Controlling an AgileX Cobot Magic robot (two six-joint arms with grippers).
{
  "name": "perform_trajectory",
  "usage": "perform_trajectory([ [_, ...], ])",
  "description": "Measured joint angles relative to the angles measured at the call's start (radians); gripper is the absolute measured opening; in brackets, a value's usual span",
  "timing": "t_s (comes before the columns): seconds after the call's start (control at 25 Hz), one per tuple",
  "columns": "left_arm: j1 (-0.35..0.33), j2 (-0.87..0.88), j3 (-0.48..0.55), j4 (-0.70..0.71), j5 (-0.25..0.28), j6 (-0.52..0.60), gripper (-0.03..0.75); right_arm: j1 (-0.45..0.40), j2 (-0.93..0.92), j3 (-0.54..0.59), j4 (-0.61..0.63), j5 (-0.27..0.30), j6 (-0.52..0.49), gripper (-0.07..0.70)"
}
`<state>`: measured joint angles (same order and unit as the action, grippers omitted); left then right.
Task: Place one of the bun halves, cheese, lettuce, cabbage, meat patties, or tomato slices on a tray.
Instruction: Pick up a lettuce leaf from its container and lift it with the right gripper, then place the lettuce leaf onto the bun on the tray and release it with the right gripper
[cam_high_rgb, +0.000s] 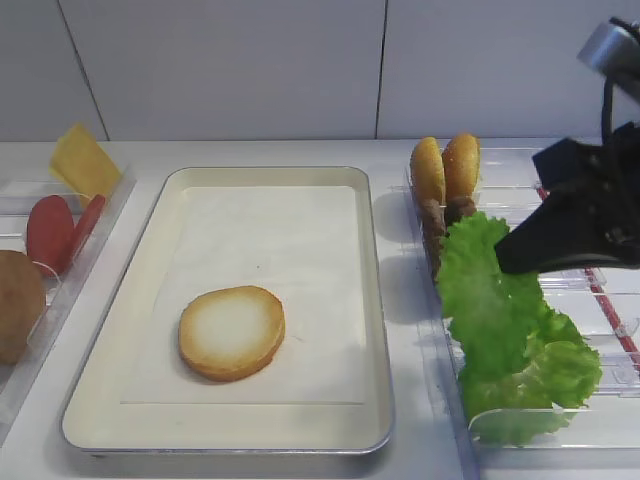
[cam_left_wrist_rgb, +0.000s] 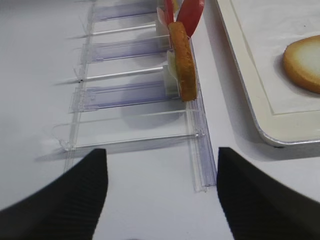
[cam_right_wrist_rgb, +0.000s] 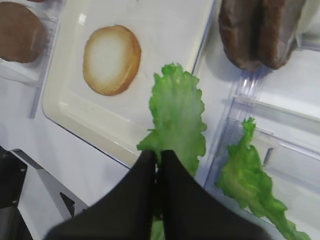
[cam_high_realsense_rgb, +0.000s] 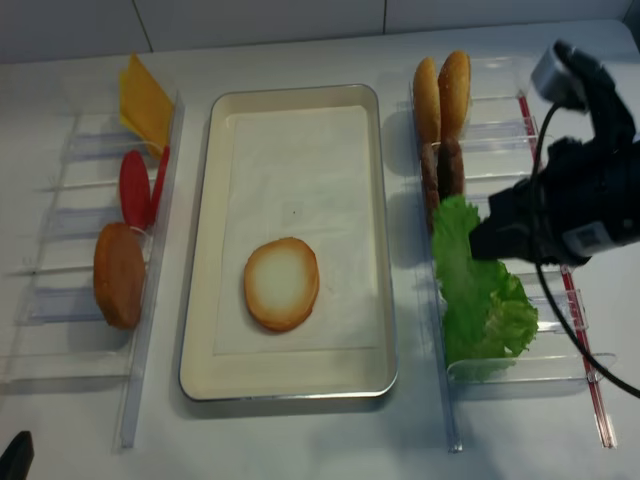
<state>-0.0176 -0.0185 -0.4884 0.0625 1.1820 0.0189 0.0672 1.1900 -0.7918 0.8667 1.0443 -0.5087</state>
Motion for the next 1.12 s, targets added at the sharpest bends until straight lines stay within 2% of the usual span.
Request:
perform_trajectory([
  [0.12, 0.0, 0.0, 0.0, 0.0, 0.0, 0.0, 0.456, 0.015, -0.009, -0.025, 0.015, 0.004, -0.002, 0.052],
  [0.2, 0.0, 0.0, 0.0, 0.0, 0.0, 0.0, 0.456, 0.052, -0.009, -0.031, 0.019, -0.019, -0.002, 0.052],
  [0.44, 0.0, 0.0, 0.0, 0.0, 0.0, 0.0, 0.456, 0.268, 0.055, -0.072, 0.032, -0.115, 0.001, 0.052],
  [0.56, 0.0, 0.0, 0.0, 0.0, 0.0, 0.0, 0.456, 0.404, 0.15, -0.15, 0.034, -0.162, 0.021, 0.052],
  [0.72, 0.0, 0.0, 0.0, 0.0, 0.0, 0.0, 0.456, 0.524, 0.286, -0.269, 0.026, -0.204, 0.065, 0.052],
  [1.12, 0.0, 0.0, 0.0, 0.0, 0.0, 0.0, 0.456, 0.658, 0.59, -0.538, 0.0, -0.233, 0.125, 0.052],
])
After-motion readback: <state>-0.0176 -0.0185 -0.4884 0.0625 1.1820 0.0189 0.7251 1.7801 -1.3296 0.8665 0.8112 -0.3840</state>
